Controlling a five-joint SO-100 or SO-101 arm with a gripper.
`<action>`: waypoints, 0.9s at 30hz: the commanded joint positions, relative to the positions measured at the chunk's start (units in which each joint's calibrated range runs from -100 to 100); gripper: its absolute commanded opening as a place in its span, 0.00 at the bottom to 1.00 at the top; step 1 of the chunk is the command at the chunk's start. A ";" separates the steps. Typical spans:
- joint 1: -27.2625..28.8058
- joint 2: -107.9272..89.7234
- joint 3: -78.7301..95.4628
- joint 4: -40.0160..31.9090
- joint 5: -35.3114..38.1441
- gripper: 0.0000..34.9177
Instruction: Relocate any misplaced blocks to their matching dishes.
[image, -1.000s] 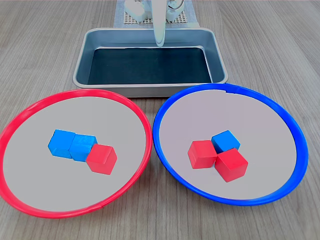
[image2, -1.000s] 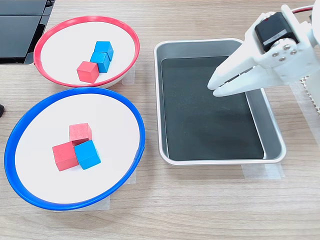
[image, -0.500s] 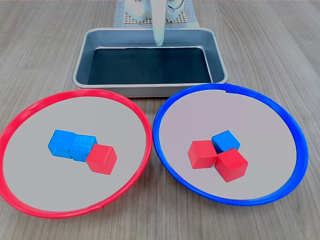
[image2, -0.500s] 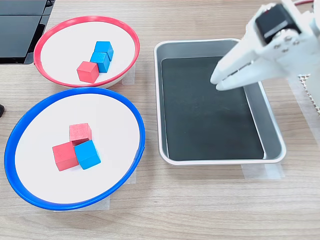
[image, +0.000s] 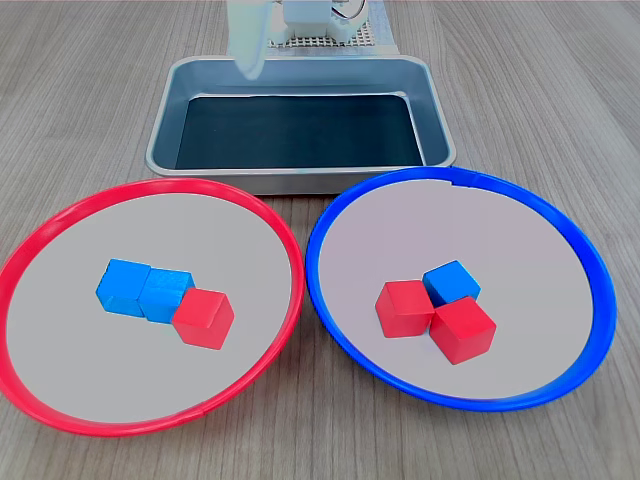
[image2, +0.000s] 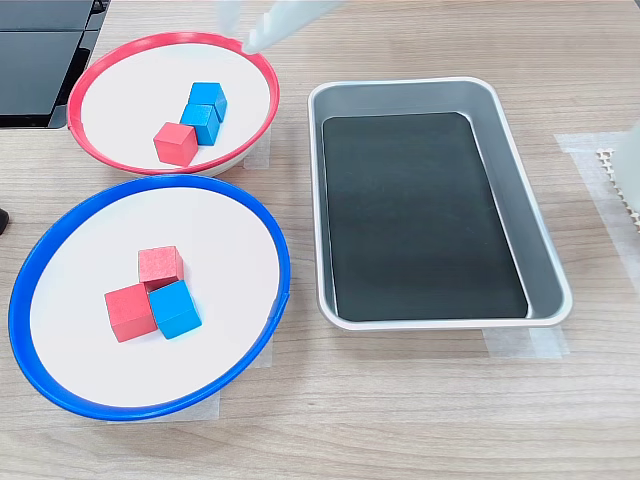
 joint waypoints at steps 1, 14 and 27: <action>1.91 8.40 -11.49 1.55 1.12 0.07; 8.59 29.64 -40.90 17.65 2.83 0.15; 11.51 41.15 -50.09 16.90 4.30 0.31</action>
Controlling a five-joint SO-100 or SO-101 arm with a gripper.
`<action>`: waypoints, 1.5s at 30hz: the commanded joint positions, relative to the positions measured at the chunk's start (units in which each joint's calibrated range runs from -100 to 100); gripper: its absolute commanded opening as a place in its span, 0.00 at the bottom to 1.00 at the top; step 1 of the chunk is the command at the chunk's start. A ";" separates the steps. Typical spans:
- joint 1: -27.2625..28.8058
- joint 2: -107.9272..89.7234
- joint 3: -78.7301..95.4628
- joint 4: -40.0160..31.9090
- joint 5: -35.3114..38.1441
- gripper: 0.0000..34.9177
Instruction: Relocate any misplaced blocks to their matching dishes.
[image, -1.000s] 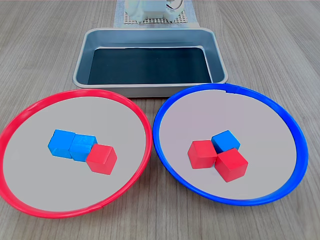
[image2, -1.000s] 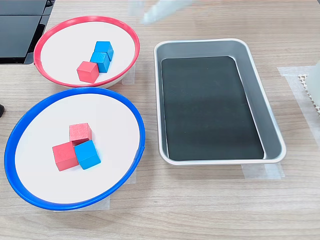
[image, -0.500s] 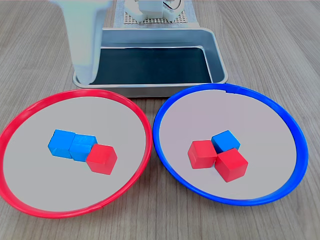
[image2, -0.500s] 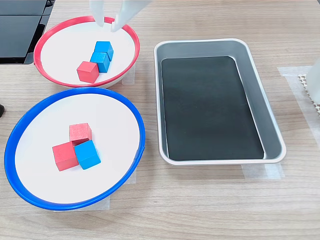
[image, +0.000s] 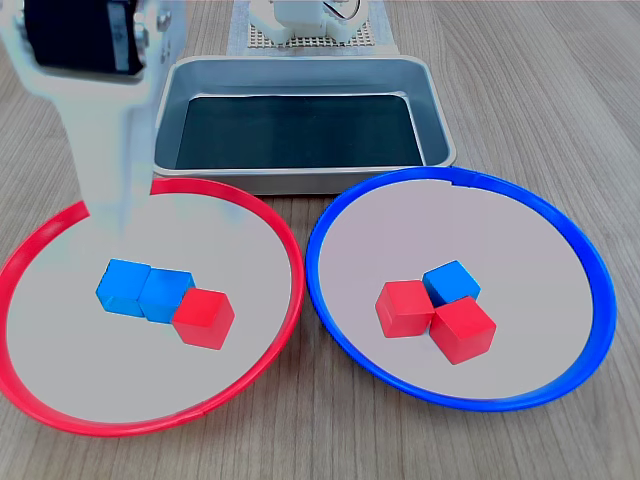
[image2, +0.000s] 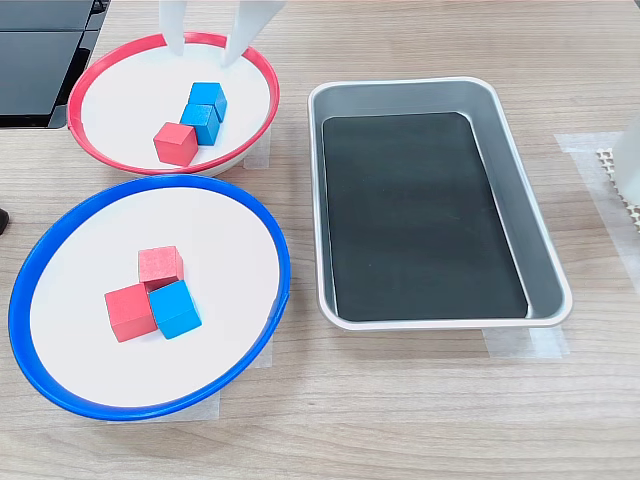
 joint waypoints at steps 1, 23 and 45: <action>1.17 2.19 -4.90 -0.47 0.20 0.32; 1.36 13.96 -13.64 0.27 -0.05 0.44; 1.55 15.84 -14.19 -0.88 0.93 0.01</action>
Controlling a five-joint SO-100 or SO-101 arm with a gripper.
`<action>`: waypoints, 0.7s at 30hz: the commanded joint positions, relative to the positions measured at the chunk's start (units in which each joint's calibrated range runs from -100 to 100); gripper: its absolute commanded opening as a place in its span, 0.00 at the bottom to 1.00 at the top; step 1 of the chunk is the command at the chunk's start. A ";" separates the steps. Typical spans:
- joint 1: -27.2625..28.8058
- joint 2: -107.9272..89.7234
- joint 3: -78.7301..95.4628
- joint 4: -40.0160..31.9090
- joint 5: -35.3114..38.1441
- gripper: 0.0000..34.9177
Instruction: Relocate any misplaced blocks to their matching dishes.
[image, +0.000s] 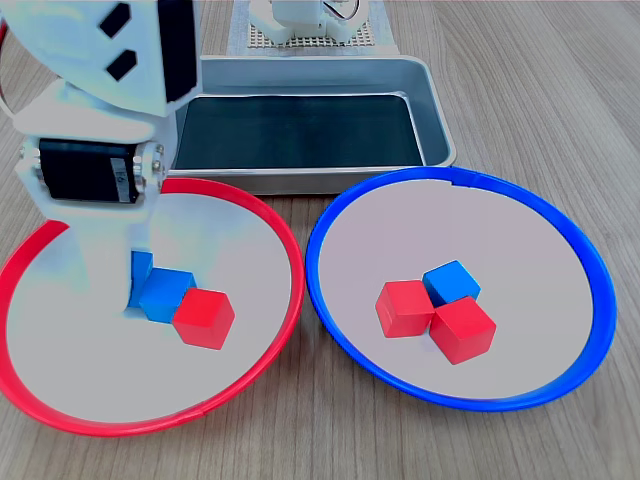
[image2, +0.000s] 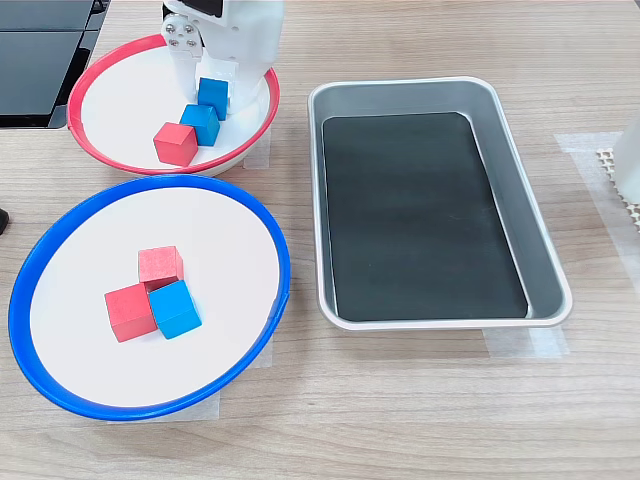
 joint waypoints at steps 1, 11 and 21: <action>-0.31 -1.47 -1.03 -0.72 -0.05 0.01; -1.35 -15.03 4.07 1.10 0.24 0.01; -12.93 -22.45 7.89 2.91 1.17 0.01</action>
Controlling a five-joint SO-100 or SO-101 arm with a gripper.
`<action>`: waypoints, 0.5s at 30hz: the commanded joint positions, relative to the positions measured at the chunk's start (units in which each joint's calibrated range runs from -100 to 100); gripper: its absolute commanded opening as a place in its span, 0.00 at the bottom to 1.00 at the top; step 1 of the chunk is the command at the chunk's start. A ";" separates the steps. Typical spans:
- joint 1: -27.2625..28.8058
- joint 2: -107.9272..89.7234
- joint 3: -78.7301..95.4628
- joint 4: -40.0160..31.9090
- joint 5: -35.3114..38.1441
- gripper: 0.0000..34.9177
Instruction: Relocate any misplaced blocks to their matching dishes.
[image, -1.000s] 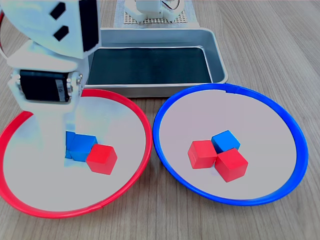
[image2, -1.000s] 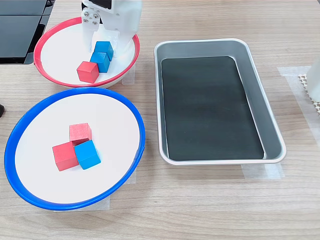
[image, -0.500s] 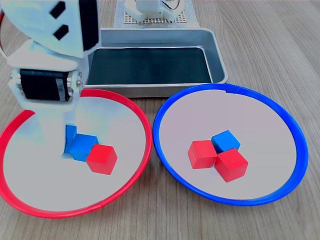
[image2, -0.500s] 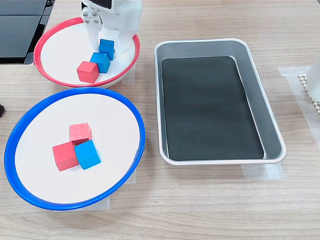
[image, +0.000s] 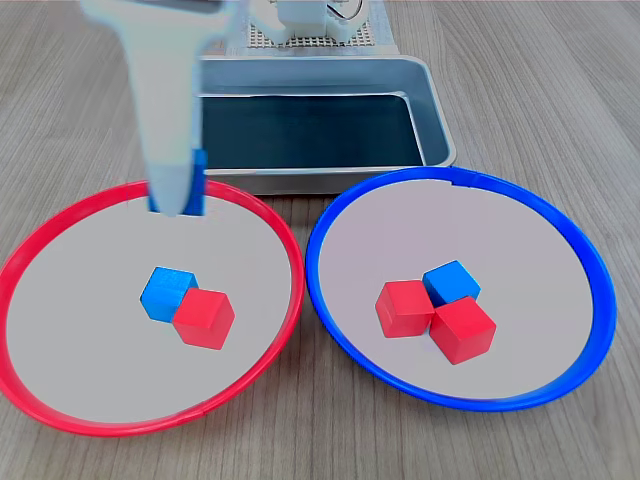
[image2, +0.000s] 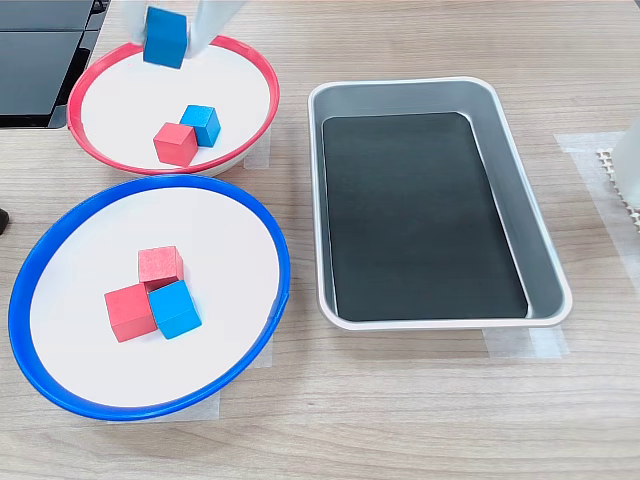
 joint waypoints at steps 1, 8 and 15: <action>-5.89 -3.44 2.36 -0.44 0.63 0.01; -14.64 -3.70 8.83 -0.85 2.78 0.01; -18.79 -3.36 12.83 -0.85 6.79 0.01</action>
